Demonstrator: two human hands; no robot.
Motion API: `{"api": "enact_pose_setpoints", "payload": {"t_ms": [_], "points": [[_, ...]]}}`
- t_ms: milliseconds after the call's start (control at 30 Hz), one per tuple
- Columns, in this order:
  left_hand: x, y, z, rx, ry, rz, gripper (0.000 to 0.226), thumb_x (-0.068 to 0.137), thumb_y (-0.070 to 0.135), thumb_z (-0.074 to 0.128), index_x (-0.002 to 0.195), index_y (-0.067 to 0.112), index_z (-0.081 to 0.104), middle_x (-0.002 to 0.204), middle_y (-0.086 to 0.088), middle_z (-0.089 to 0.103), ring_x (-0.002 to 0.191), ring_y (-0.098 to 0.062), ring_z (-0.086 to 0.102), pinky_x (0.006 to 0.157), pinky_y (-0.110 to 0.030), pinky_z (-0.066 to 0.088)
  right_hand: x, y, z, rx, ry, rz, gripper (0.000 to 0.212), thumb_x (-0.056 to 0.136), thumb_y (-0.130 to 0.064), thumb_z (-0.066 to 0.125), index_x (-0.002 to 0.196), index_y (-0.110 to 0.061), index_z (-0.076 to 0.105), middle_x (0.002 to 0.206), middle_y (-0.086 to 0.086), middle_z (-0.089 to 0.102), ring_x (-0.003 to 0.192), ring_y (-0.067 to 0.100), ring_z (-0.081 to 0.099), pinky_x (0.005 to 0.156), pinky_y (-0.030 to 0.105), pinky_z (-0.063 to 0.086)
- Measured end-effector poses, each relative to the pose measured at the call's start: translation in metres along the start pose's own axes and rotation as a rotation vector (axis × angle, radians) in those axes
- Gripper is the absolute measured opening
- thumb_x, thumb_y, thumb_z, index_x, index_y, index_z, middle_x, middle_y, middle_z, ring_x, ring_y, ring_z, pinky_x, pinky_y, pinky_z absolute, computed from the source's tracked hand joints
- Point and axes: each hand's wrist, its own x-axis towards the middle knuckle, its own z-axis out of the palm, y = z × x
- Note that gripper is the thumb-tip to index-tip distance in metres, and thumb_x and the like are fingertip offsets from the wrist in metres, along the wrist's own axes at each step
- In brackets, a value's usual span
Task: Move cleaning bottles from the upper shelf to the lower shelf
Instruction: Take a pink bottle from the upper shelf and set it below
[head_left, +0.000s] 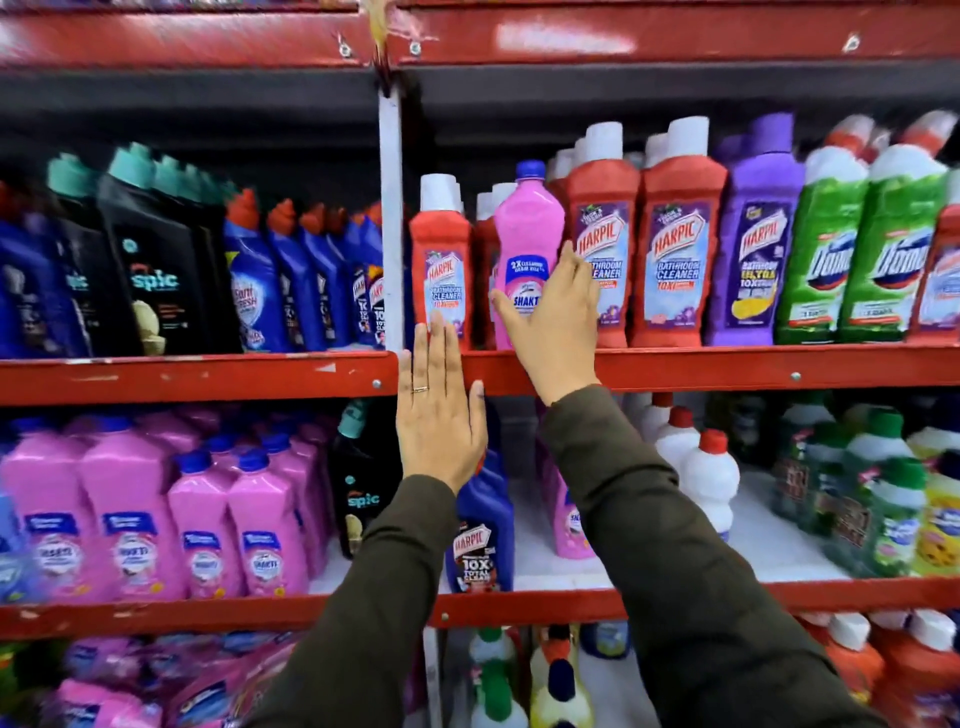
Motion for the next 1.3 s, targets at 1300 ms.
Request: {"api": "enact_pose_setpoints", "payload": {"t_ms": [1300], "points": [[-0.038,0.040,-0.002,-0.093,-0.084,-0.016,0.067,0.105,0.029,0.029,0.163,0.001,0.009,0.173,-0.015,0.004,0.161,-0.026,0.003,0.131,-0.044,0.005,-0.064,0.037,-0.102,0.243,-0.097,0.071,0.082,0.082,-0.046,0.078,0.144,-0.007,0.040,0.134,0.013,0.053,0.123,0.028,0.057,0.104,0.045,0.052]]}}
